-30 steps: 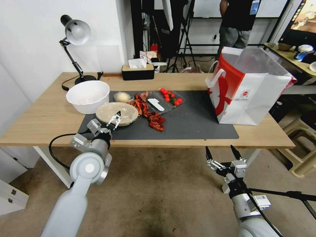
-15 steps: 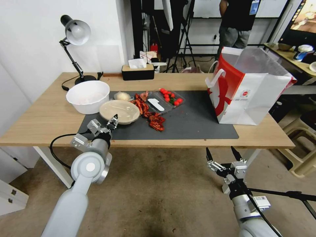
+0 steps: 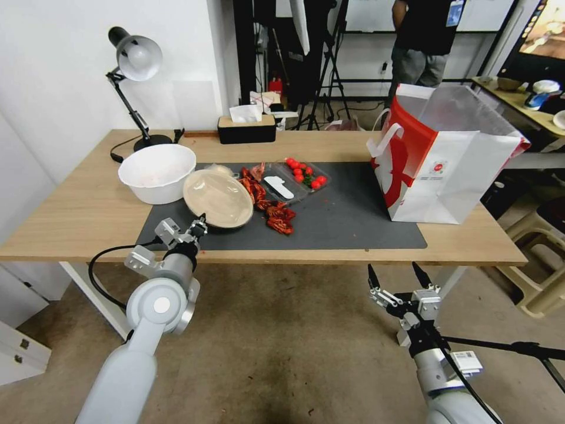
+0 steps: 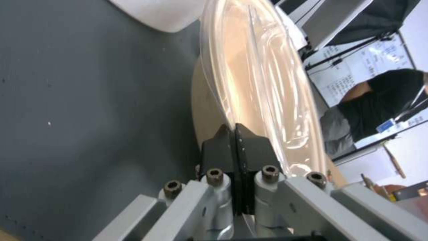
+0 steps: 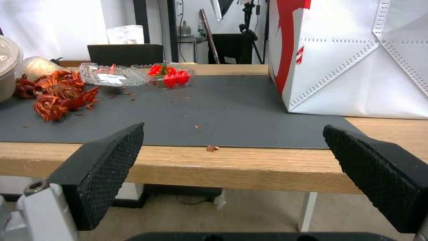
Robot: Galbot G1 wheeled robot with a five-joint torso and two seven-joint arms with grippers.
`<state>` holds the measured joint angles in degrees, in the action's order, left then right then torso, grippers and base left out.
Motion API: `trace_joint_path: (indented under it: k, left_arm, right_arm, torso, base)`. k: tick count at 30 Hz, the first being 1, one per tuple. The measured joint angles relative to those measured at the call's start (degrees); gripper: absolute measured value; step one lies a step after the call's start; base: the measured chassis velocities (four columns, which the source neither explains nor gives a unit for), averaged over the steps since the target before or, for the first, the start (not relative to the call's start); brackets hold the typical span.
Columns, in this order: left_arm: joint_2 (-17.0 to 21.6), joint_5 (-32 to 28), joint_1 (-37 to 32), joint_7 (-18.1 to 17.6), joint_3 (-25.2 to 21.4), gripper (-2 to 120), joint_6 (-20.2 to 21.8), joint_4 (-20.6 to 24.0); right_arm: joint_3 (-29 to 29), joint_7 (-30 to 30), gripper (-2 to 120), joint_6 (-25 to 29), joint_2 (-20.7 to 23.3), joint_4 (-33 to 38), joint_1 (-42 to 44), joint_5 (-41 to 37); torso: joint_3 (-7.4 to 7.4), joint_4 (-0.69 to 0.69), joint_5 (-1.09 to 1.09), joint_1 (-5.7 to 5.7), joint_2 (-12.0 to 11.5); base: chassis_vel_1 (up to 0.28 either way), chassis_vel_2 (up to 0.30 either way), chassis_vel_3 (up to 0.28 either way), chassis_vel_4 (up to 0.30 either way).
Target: Pick up the trash from the table and place it into the takeout bag.
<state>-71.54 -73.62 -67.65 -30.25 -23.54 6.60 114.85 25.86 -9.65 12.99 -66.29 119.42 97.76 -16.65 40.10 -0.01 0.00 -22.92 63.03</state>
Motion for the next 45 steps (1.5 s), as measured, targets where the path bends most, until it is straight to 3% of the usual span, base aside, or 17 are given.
trace_joint_path:
  k: [10,13,14,19,25,29,35,45]
  left_arm:
    - [0.79,1.59,-2.03,4.63,-0.48,0,-3.64,1.25]
    - [1.64,5.26,-3.09,10.01,-0.29,0,-6.71,2.46]
    - [1.64,5.26,-3.09,10.01,-0.29,0,-6.71,2.46]
    - [4.12,9.45,-2.1,17.02,0.45,0,-9.43,2.77]
    - [8.71,13.66,1.07,26.88,1.32,0,-12.15,1.39]
    - [11.17,15.01,4.47,30.54,2.31,0,-13.37,-0.44]
    - [13.06,19.73,10.11,34.41,3.31,0,-15.0,-4.62]
    - [12.86,20.22,14.52,36.53,6.15,0,-15.8,-8.17]
  right_arm:
    - [-0.16,0.13,100,0.01,-0.26,-0.04,-0.16,0.27]
    - [-0.17,0.13,100,0.01,-0.27,-0.07,-0.55,0.27]
    - [-0.17,0.13,100,0.01,-0.27,-0.07,-0.55,0.27]
    - [-0.2,0.15,100,0.03,-0.31,-0.09,-0.6,0.27]
    - [-0.19,0.36,100,0.26,-0.31,-0.14,-0.46,0.23]
    - [-0.16,0.43,100,0.29,-0.52,-0.15,-0.46,0.23]
    - [-0.01,0.93,100,0.32,-0.39,-0.23,-0.62,0.23]
    - [0.49,1.16,100,0.33,-0.43,-0.53,-0.61,0.06]
  torso:
    - [0.0,0.01,-0.01,0.0,0.0]
    - [0.0,0.01,0.0,0.0,-0.01]
    - [0.0,0.01,0.0,0.0,-0.01]
    - [0.0,0.0,-0.01,0.0,-0.01]
    - [0.0,0.01,-0.01,0.0,-0.01]
    - [0.01,0.0,-0.01,0.0,-0.01]
    - [0.0,0.01,-0.01,0.0,-0.01]
    - [0.01,0.01,0.0,0.0,-0.01]
  base:
    - [0.0,0.0,0.0,0.0]
    - [0.0,0.0,0.0,0.0]
    - [0.0,0.0,0.0,0.0]
    - [0.0,0.0,0.0,0.0]
    - [0.0,0.0,0.0,0.0]
    - [0.0,0.0,0.0,0.0]
    - [0.0,0.0,0.0,0.0]
    - [0.0,0.0,0.0,0.0]
